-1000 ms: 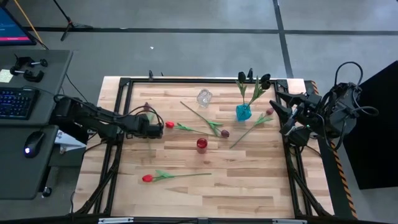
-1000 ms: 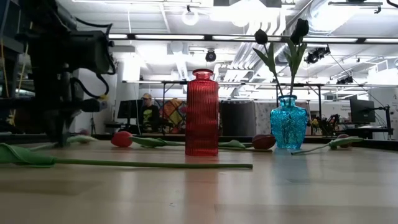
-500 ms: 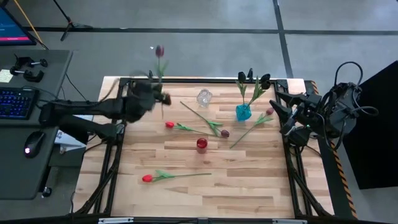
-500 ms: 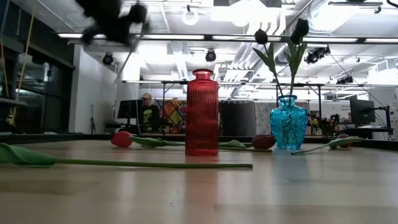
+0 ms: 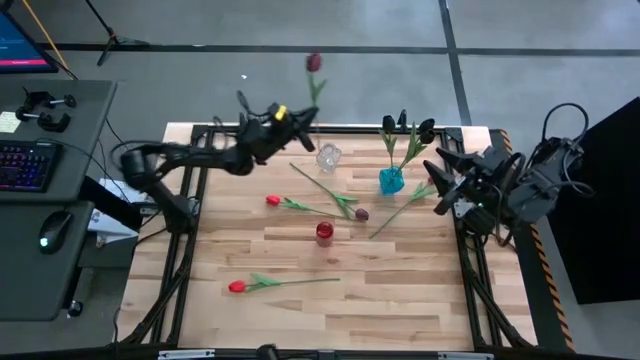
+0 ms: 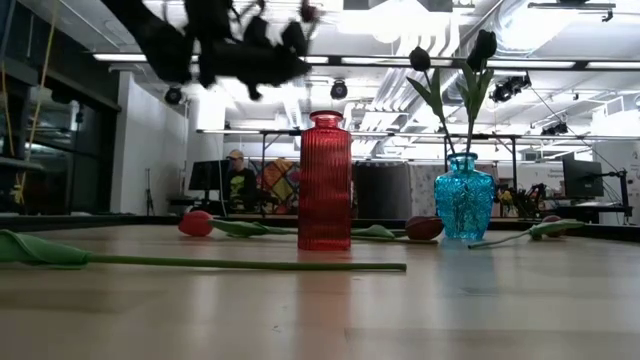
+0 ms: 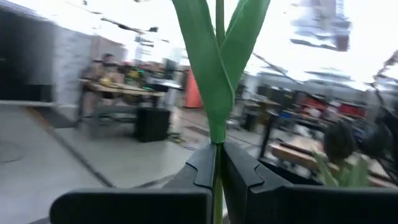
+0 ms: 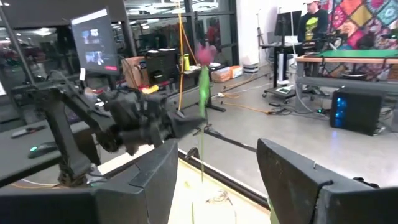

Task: Sort flowers into vase by color
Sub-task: Put the left dark red flower into the transparent vase

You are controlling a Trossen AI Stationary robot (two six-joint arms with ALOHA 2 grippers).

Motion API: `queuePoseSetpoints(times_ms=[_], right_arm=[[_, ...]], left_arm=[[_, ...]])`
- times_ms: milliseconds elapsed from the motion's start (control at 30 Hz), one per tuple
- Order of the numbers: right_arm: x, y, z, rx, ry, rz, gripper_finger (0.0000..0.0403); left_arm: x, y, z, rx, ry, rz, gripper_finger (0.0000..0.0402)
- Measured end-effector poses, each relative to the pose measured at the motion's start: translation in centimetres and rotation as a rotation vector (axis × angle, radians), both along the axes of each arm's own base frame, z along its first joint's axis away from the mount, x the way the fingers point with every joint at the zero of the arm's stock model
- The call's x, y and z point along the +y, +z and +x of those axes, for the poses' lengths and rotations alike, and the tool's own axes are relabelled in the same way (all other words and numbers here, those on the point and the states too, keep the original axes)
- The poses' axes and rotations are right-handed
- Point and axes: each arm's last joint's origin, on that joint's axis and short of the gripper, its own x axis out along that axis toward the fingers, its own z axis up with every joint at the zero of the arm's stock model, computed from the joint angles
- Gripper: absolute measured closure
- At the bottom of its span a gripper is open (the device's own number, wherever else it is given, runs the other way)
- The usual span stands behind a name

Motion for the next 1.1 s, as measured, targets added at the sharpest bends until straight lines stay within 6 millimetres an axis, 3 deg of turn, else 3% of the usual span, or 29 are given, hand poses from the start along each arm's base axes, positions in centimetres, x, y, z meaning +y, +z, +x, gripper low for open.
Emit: queuePoseSetpoints(times_ms=[200, 367, 533, 800, 1100], right_arm=[[-0.2, -0.1, 0.4, 0.001, -0.025, 0.001, 0.0194], [-0.2, -0.1, 0.4, 0.002, -0.027, 0.001, 0.0194], [-0.2, -0.1, 0.4, 0.002, -0.027, 0.001, 0.0194], [-0.2, -0.1, 0.4, 0.002, -0.027, 0.000, 0.0194], [-0.2, -0.1, 0.4, -0.012, -0.028, 0.015, 0.0194]], left_arm=[[1.9, -0.7, 3.1, -0.014, -0.030, 0.074, 0.0401], [2.7, -1.3, 4.5, 0.028, -0.067, 0.112, 0.0401], [2.1, -2.1, 4.1, 0.044, -0.082, 0.074, 0.0401], [0.6, -1.8, 2.9, 0.028, -0.024, 0.066, 0.0401], [1.0, -4.5, 3.6, 0.091, -0.030, 0.019, 0.0401]])
